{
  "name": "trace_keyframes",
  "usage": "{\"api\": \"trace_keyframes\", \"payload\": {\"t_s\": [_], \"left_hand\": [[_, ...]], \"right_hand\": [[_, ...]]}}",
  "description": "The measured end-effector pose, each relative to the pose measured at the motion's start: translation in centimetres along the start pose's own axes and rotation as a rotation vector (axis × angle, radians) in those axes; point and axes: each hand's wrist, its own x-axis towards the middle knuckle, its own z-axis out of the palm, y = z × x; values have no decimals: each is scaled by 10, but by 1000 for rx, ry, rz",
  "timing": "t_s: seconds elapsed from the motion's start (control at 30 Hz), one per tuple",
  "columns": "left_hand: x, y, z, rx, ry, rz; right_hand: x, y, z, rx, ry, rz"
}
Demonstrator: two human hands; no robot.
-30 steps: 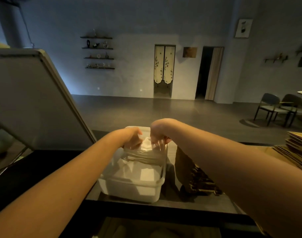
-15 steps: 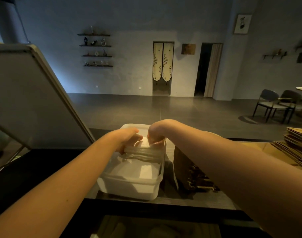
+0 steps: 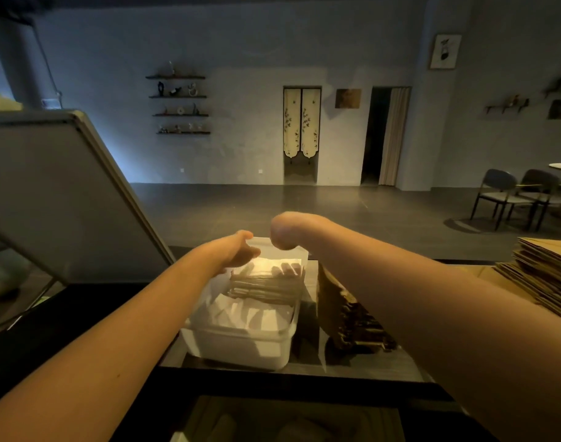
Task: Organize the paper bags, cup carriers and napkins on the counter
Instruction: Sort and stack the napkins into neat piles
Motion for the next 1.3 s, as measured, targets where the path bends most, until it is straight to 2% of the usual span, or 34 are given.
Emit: {"api": "trace_keyframes", "payload": {"t_s": [0.13,0.23,0.37,0.57,0.67,0.83,0.9,1.03,1.1,1.23,1.3], "left_hand": [[-30,14,-14,-145,119,154],[-64,27,-18,-236,213,256],[-113,38,-5,-296,174,356],[-183,57,44,-288,97,442],[-211,62,83,-199,78,542],[-242,57,174,-229,-79,629],[-246,48,222,-244,-170,589],[-242,21,316,-341,-378,311],[-234,8,356,-325,-377,221],[-212,-8,413,-218,-279,46],[-201,-9,432,-185,-266,-48]], "right_hand": [[-23,3,-18,232,197,-16],[-69,8,-31,401,333,-112],[-140,17,-28,504,463,-221],[-241,46,-1,638,399,-243],[-286,69,23,692,383,-244],[-346,114,100,855,285,-123],[-365,134,142,922,239,-52],[-392,178,237,976,93,212],[-397,207,279,976,45,342],[-397,251,334,793,56,520],[-394,267,354,726,75,554]]}}
